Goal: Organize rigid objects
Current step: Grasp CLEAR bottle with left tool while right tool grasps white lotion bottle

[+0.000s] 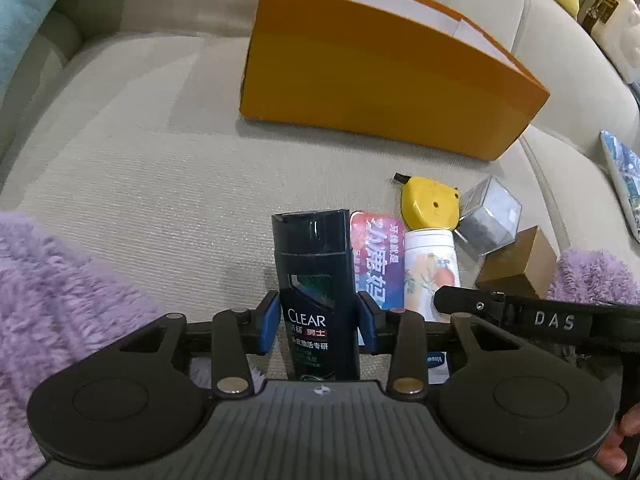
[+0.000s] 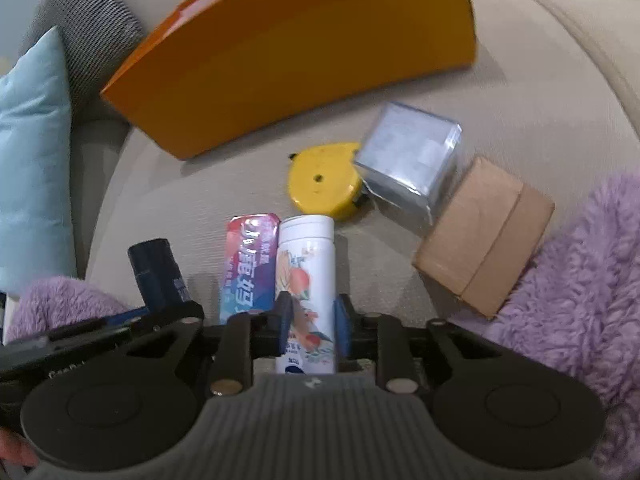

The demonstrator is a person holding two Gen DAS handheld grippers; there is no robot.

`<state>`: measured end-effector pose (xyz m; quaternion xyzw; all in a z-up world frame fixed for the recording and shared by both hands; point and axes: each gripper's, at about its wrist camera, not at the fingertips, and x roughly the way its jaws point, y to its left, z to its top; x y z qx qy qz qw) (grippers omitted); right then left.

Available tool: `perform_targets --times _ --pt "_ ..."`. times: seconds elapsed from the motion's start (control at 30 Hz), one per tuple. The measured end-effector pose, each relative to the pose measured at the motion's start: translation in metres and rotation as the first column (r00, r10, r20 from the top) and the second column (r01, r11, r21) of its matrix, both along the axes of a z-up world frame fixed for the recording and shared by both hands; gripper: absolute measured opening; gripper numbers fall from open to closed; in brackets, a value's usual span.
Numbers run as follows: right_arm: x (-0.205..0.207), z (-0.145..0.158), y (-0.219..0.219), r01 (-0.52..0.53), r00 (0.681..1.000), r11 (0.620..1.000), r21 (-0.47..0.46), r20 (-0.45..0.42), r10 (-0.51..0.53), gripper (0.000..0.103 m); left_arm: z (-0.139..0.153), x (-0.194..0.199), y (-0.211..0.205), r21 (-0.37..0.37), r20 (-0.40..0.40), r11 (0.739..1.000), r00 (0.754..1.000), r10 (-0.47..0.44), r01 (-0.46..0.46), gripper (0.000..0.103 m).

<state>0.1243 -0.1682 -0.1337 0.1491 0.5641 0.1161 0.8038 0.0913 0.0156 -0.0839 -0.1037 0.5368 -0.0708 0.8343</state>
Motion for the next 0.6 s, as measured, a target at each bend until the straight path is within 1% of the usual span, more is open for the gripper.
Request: perform_targets --times 0.03,0.1,0.17,0.2,0.3,0.4,0.5,0.6 --pt "-0.001 0.003 0.005 -0.021 1.000 1.000 -0.012 0.019 0.021 0.021 0.001 0.000 0.001 0.000 0.001 1.000 1.000 0.002 -0.002 0.045" --pt "-0.002 0.007 0.012 -0.054 0.997 0.999 -0.007 0.049 0.054 0.018 0.002 -0.001 0.001 -0.005 0.005 1.000 1.000 0.005 -0.005 0.045" --pt "-0.003 0.007 0.017 -0.079 0.995 0.997 -0.006 0.068 0.079 0.020 -0.003 0.002 0.002 -0.021 -0.012 1.000 1.000 0.009 -0.009 0.045" --pt "-0.001 0.005 0.021 -0.088 0.994 0.996 -0.016 0.068 0.088 0.025 -0.006 0.004 0.003 -0.028 -0.020 0.999 1.000 0.014 -0.015 0.045" --pt "0.006 -0.002 0.025 -0.090 0.995 0.996 -0.015 0.045 0.090 0.027 -0.009 0.008 0.005 -0.038 -0.019 0.999 0.999 0.030 -0.030 0.044" --pt "0.010 -0.006 0.026 -0.076 0.996 0.997 0.004 0.041 0.076 0.027 -0.013 0.010 0.007 -0.049 -0.019 0.998 0.999 0.044 -0.044 0.043" --pt "0.014 -0.011 0.030 -0.068 0.997 0.998 -0.016 0.036 0.069 0.024 -0.013 0.011 0.009 -0.060 -0.018 0.997 0.999 0.047 -0.048 0.043" --pt "0.015 -0.016 0.031 -0.066 0.997 0.998 -0.008 0.032 0.066 0.023 -0.014 0.011 0.010 -0.062 -0.019 0.997 0.998 0.053 -0.054 0.043"
